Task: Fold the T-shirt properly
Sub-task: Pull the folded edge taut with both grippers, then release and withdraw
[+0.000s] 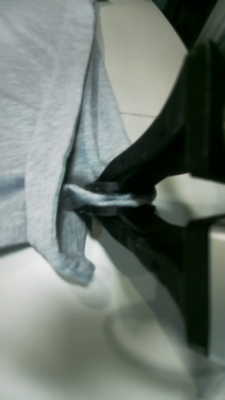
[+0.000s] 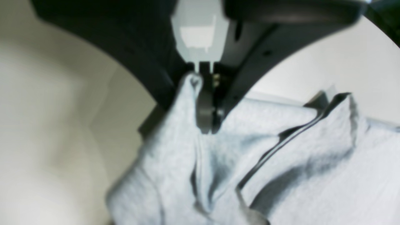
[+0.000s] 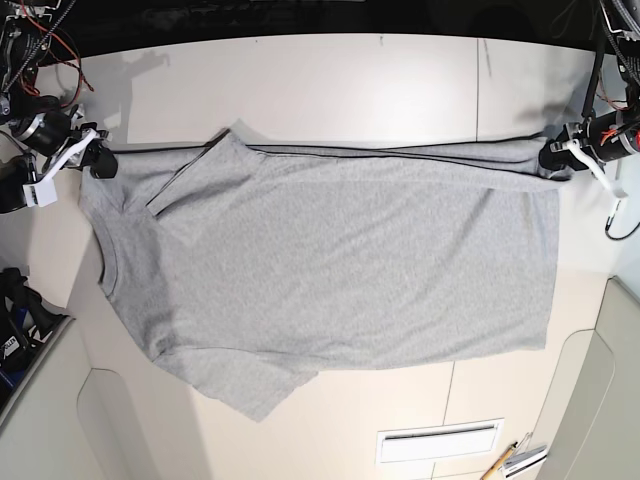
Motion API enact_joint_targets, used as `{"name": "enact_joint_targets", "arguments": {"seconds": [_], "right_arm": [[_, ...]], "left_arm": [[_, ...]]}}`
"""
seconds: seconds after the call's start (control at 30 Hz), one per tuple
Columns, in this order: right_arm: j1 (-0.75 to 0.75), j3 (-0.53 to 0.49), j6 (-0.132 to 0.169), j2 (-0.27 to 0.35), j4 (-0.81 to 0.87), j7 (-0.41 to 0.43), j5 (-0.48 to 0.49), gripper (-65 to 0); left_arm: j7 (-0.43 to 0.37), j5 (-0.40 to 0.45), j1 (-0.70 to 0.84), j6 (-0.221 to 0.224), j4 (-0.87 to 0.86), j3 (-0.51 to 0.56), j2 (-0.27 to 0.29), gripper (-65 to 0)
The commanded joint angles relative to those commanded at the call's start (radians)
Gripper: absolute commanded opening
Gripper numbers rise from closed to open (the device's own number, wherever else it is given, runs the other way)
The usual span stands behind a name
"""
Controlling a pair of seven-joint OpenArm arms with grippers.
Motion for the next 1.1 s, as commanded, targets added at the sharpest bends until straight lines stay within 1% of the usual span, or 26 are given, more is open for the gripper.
{"name": "enact_joint_targets", "arguments": {"seconds": [0.07, 0.1, 0.13, 0.23, 0.47, 0.6, 0.67, 0.83, 1.07, 1.1], "right_arm": [[-0.015, 0.028, 0.000, 0.000, 0.005, -0.042, 0.061, -65.0], [-0.024, 0.039, 0.009, 0.000, 0.011, -0.054, 0.082, -65.0], [-0.037, 0.049, 0.016, 0.000, 0.016, -0.066, 0.093, -65.0], [-0.091, 0.063, 0.015, 0.000, 0.048, -0.074, 0.108, -65.0], [-0.246, 0.064, 0.015, 0.000, 0.179, -0.075, 0.107, -65.0], [-0.303, 0.070, 0.014, 0.000, 0.210, -0.078, 0.107, -65.0], [-0.319, 0.075, 0.014, 0.000, 0.210, -0.089, 0.107, -65.0], [-0.344, 0.095, 0.014, 0.000, 0.210, -0.108, 0.108, -65.0], [-0.349, 0.100, 0.010, 0.000, 0.210, -0.108, 0.107, -65.0], [-0.349, 0.100, 0.010, 0.000, 0.210, -0.108, 0.106, -59.7]], "left_arm": [[0.000, -0.006, 0.049, 0.000, 0.053, -0.005, -0.011, -65.0], [0.000, -0.006, 0.069, 0.000, 0.074, -0.012, -0.014, -65.0], [0.000, -0.006, 0.082, 0.000, 0.090, -0.021, -0.014, -65.0], [0.001, -0.006, 0.122, 0.000, 0.114, -0.058, -0.014, -65.0], [0.011, -0.006, 0.237, 0.000, 0.213, -0.077, -0.014, -65.0], [0.011, -0.006, 0.274, 0.000, 0.236, -0.114, -0.014, -65.0], [0.017, -0.008, 0.278, 0.000, 0.236, -0.139, -0.014, -65.0], [0.052, -0.089, 0.308, 0.000, 0.236, -0.155, -0.014, -65.0], [0.051, -0.091, 0.309, 0.000, 0.236, -0.155, -0.003, -64.9], [0.060, -0.092, 0.309, 0.000, 0.236, -0.155, -0.003, -61.1]]}}
